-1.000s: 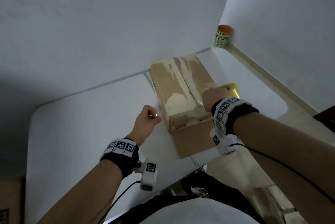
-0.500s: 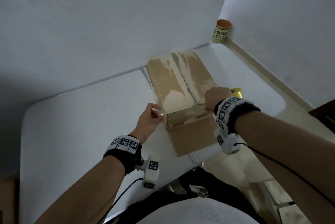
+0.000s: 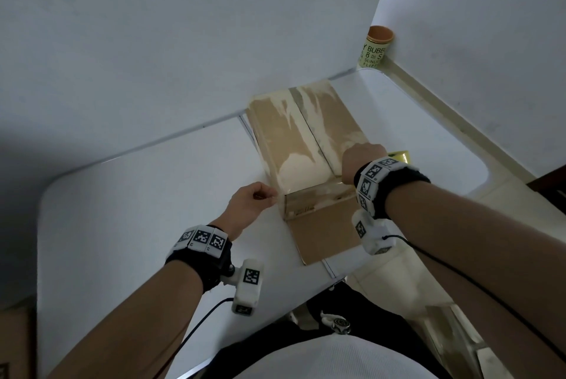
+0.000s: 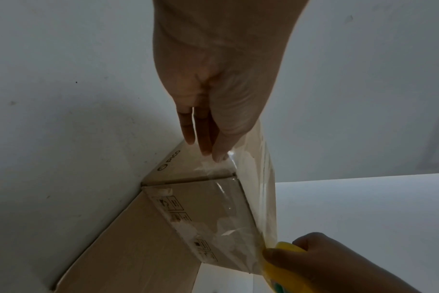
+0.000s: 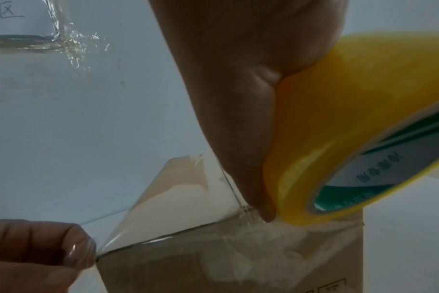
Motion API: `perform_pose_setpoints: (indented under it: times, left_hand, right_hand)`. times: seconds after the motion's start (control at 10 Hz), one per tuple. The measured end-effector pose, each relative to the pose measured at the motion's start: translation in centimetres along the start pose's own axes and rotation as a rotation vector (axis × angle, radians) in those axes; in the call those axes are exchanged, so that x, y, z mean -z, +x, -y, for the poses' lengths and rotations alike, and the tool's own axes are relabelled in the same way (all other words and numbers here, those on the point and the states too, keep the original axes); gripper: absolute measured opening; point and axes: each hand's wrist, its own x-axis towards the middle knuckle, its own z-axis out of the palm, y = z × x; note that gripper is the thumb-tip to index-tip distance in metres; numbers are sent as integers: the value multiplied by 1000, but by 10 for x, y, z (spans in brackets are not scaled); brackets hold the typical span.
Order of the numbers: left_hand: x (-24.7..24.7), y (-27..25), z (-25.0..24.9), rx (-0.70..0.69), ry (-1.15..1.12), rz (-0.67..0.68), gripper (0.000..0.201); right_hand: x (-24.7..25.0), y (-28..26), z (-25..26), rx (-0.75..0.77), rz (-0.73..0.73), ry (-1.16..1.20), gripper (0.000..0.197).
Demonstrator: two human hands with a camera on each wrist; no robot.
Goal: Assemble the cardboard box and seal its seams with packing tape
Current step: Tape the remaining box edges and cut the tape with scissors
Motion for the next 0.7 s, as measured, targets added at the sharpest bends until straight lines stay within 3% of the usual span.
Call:
perform_pose_setpoints:
  times: [0.3, 0.4, 0.5, 0.6, 0.7]
  left_hand:
    - [17, 6, -12, 166, -93, 11, 20]
    - [28, 13, -18, 204, 131, -118, 30]
    - [21, 10, -47, -172, 486, -259, 23]
    - [-8, 7, -79, -547, 628, -25, 10]
    - [-37, 15, -85, -583, 927, 310, 15]
  right_hand:
    - [9, -11, 4, -16, -50, 101, 30]
    - [9, -9, 5, -31, -34, 119, 31]
    - [9, -7, 5, -12, -44, 103, 31]
    - [11, -10, 4, 0, -48, 75, 30]
    - [16, -11, 2, 8, -10, 94, 32]
